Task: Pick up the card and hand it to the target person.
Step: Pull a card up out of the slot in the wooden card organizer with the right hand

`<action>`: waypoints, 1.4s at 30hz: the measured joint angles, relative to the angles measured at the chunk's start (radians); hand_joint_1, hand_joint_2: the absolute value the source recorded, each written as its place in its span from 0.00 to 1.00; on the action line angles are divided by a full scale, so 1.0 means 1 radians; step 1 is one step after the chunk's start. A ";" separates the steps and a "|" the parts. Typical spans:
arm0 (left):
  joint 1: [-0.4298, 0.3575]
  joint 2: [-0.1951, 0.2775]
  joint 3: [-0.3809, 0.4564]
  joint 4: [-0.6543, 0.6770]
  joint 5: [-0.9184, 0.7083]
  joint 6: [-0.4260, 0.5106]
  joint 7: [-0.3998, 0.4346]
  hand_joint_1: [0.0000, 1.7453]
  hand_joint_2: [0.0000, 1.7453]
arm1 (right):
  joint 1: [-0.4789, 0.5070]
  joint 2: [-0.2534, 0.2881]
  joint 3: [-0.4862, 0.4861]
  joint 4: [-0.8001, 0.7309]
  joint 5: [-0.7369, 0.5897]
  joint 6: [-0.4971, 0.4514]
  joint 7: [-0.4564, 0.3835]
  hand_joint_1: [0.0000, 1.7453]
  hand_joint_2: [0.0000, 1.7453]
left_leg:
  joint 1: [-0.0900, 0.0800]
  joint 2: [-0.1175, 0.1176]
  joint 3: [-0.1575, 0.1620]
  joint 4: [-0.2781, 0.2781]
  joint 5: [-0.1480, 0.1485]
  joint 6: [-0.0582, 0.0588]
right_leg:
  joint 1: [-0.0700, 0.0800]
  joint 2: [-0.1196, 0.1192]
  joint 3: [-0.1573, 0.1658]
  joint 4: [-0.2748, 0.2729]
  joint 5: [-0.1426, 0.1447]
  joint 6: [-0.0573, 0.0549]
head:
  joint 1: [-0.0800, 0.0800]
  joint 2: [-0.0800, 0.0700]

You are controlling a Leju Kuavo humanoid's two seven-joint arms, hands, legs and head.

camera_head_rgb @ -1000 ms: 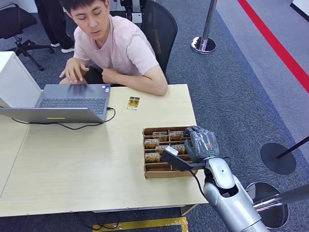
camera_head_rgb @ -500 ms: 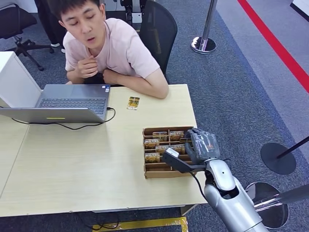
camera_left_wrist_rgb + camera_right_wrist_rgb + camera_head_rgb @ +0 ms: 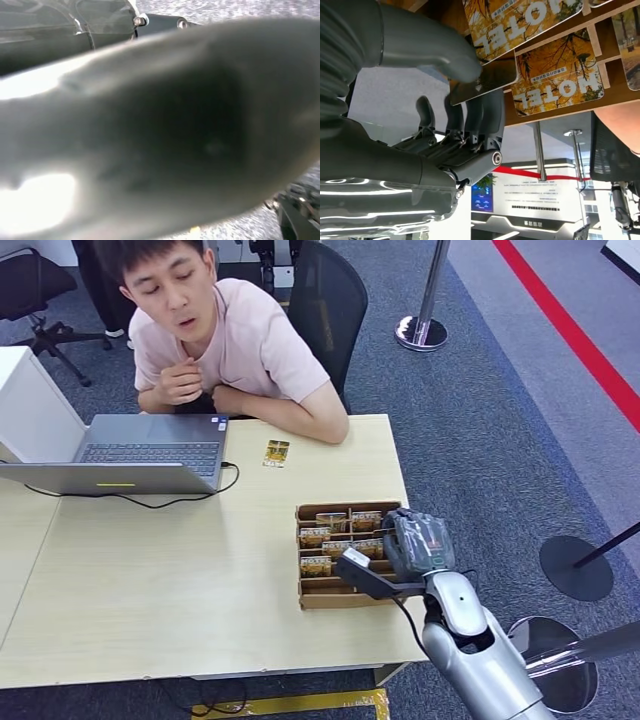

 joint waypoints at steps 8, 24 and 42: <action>0.001 0.002 0.001 -0.001 0.001 0.001 -0.018 0.00 1.00 | 0.003 0.003 -0.002 -0.005 0.005 0.003 0.000 0.87 1.00 | 0.000 0.000 0.000 0.000 0.000 0.000 | 0.000 0.000 0.000 0.000 0.000 0.000 | 0.000 0.000; 0.001 -0.002 0.020 -0.001 0.017 0.020 -0.017 0.00 1.00 | -0.008 0.008 -0.003 -0.078 -0.070 -0.097 -0.114 0.86 1.00 | 0.000 0.000 -0.001 0.001 0.000 0.000 | 0.000 0.001 -0.001 0.001 0.000 0.000 | 0.000 0.000; -0.006 0.000 0.027 0.002 0.018 0.015 -0.004 0.00 1.00 | -0.108 0.035 0.045 -0.119 -0.116 -0.171 -0.231 0.86 1.00 | 0.000 0.003 -0.002 0.001 0.000 0.000 | 0.000 0.003 -0.003 0.002 0.001 0.000 | 0.000 0.000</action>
